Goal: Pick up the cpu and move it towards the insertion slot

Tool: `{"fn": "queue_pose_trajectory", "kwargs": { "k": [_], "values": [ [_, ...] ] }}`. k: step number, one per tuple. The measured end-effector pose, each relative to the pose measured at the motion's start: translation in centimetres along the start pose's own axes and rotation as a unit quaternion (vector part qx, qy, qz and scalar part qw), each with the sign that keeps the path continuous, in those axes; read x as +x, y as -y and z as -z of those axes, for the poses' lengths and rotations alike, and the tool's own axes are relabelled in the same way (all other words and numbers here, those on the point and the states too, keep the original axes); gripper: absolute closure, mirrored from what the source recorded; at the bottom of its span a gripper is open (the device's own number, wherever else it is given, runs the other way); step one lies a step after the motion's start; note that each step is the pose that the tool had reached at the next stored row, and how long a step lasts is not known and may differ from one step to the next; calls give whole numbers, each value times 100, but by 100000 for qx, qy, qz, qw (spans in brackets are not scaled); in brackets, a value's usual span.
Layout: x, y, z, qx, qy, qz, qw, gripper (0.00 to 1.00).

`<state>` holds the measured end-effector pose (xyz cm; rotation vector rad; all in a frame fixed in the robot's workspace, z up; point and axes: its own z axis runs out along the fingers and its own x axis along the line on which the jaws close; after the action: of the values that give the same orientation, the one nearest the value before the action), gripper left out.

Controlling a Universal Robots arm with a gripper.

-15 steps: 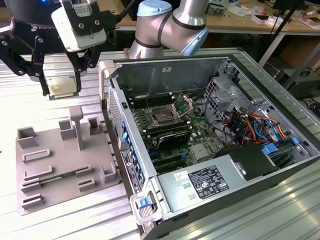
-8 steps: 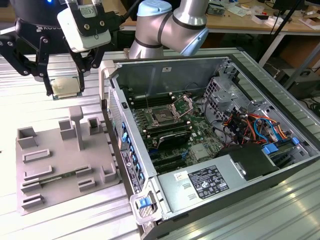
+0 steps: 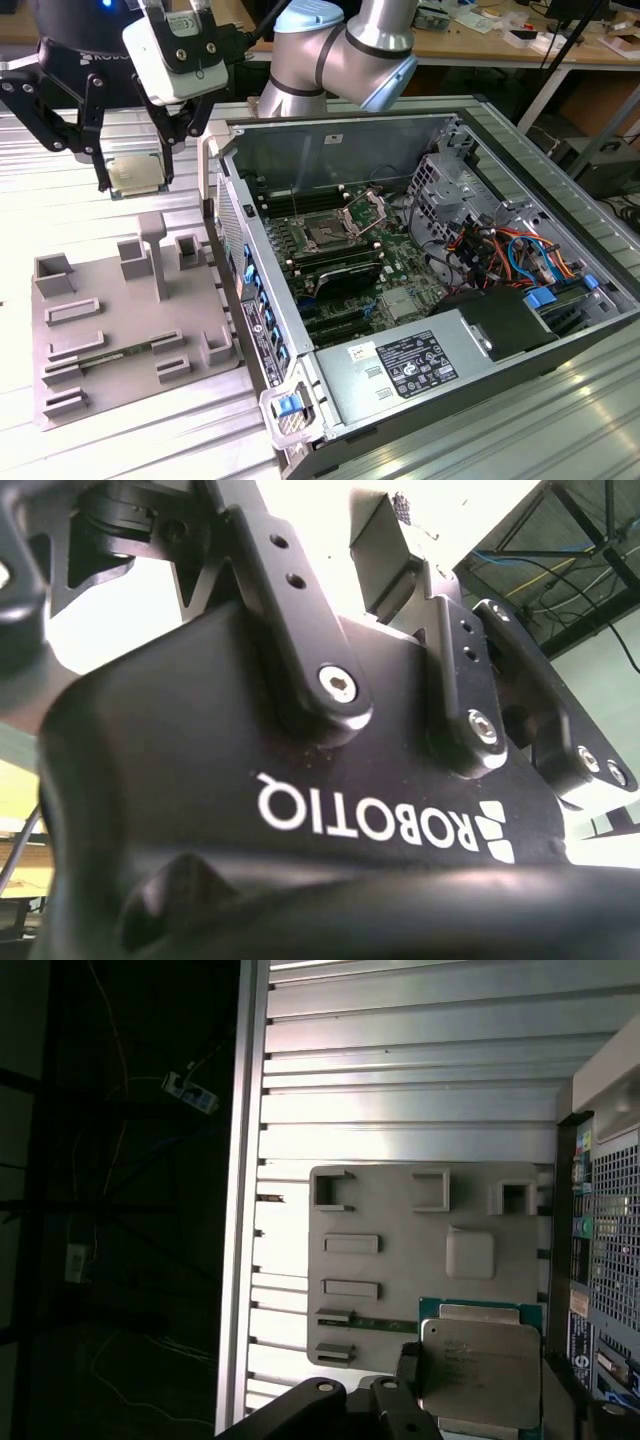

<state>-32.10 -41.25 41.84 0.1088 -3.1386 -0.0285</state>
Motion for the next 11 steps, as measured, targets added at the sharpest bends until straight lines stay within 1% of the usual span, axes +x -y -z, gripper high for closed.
{"fn": "queue_pose_trajectory", "kwargs": {
  "k": [5,11],
  "values": [
    [-40,3,-7,-1,-2,2,100000,47],
    [-67,5,-12,-2,2,-1,100000,47]
  ]
}}
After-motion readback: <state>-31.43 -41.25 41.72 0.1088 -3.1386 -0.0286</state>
